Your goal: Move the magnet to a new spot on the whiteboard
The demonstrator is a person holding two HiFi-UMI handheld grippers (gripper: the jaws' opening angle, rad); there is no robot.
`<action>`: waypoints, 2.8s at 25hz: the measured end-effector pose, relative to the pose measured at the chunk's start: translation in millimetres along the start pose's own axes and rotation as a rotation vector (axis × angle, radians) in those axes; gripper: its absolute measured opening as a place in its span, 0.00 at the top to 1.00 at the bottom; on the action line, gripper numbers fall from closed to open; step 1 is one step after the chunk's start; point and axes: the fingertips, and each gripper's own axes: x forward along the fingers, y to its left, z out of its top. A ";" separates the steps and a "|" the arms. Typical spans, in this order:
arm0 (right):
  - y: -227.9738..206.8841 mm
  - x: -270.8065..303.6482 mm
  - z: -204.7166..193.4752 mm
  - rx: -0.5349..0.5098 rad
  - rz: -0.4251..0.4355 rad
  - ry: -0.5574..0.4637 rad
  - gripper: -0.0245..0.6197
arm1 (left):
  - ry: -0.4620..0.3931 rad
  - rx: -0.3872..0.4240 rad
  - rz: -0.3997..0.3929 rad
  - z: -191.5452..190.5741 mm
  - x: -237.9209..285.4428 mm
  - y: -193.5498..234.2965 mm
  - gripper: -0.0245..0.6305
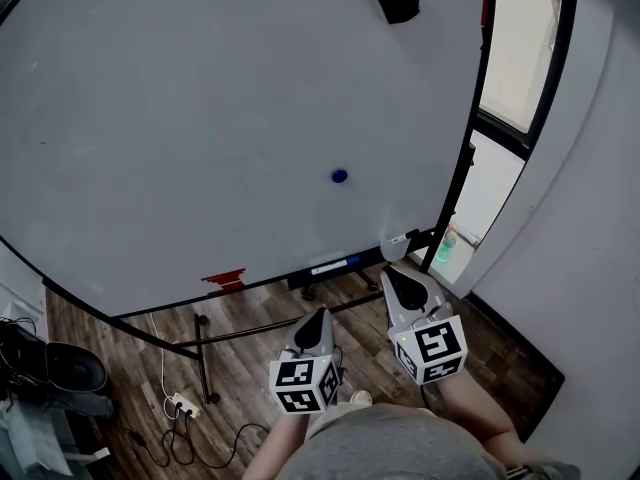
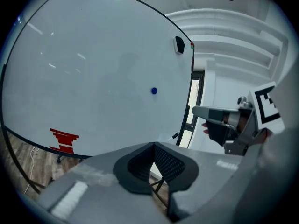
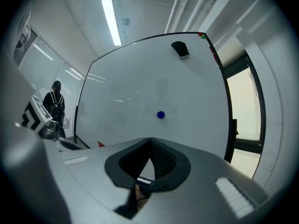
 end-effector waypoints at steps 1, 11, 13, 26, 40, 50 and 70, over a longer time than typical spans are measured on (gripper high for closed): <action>-1.4 8.4 3.0 -0.009 -0.001 -0.003 0.96 | 0.000 -0.002 0.005 0.4 2.5 4.5 0.96; -14.6 78.9 36.8 -0.077 -0.027 -0.063 0.96 | -0.002 -0.027 0.055 1.8 12.5 40.7 0.96; -15.1 89.3 41.8 -0.090 -0.030 -0.066 0.96 | 0.001 -0.033 0.065 0.0 12.1 46.8 0.96; -17.8 140.9 62.0 -0.148 -0.058 -0.060 0.80 | 0.015 -0.045 0.095 -6.2 8.8 67.0 0.96; -31.5 174.4 57.3 -0.188 -0.141 -0.018 0.75 | 0.021 -0.064 0.106 -8.6 13.2 79.9 0.96; -33.4 177.2 58.4 -0.174 -0.185 -0.038 0.76 | 0.029 -0.060 0.115 -9.8 14.8 83.4 0.96; -31.6 145.2 57.3 -0.156 -0.165 -0.039 0.77 | 0.035 -0.055 0.068 -10.4 16.7 73.2 0.96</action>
